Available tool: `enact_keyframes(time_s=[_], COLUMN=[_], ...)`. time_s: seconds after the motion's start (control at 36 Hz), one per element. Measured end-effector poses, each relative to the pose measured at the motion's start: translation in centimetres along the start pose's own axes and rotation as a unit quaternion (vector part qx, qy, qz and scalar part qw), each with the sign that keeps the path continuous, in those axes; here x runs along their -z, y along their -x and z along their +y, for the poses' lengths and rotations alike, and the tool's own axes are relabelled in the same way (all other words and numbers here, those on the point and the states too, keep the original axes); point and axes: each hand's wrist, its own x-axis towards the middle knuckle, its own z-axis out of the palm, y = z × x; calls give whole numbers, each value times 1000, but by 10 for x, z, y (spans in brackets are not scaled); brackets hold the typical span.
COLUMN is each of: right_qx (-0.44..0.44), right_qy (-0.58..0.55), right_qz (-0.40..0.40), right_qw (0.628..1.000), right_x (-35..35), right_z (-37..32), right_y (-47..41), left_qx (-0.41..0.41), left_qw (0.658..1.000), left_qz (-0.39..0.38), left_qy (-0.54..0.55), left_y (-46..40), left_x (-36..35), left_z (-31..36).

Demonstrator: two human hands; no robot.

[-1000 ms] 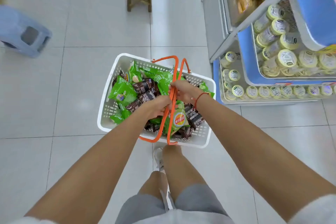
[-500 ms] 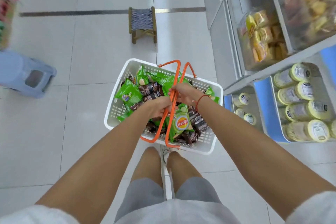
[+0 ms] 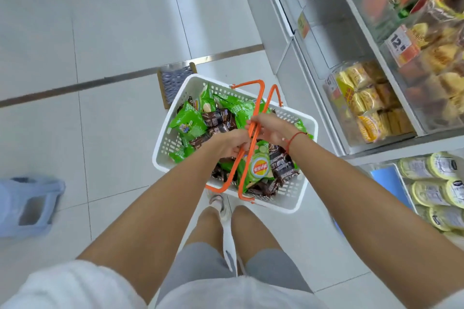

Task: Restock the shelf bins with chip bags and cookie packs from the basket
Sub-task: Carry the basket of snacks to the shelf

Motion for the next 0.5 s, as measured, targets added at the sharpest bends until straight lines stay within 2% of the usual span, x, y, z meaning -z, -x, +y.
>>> enact_keyframes(time_s=[0.5], right_qx=[14], right_qy=[-143], right_qz=[51], right_qw=[988], right_x=[34], right_z=[-217], right_y=[-156], left_qx=[10], left_qw=[989], left_qz=[-20], left_qy=[-146], left_y=[-132], left_x=[128], left_z=[239])
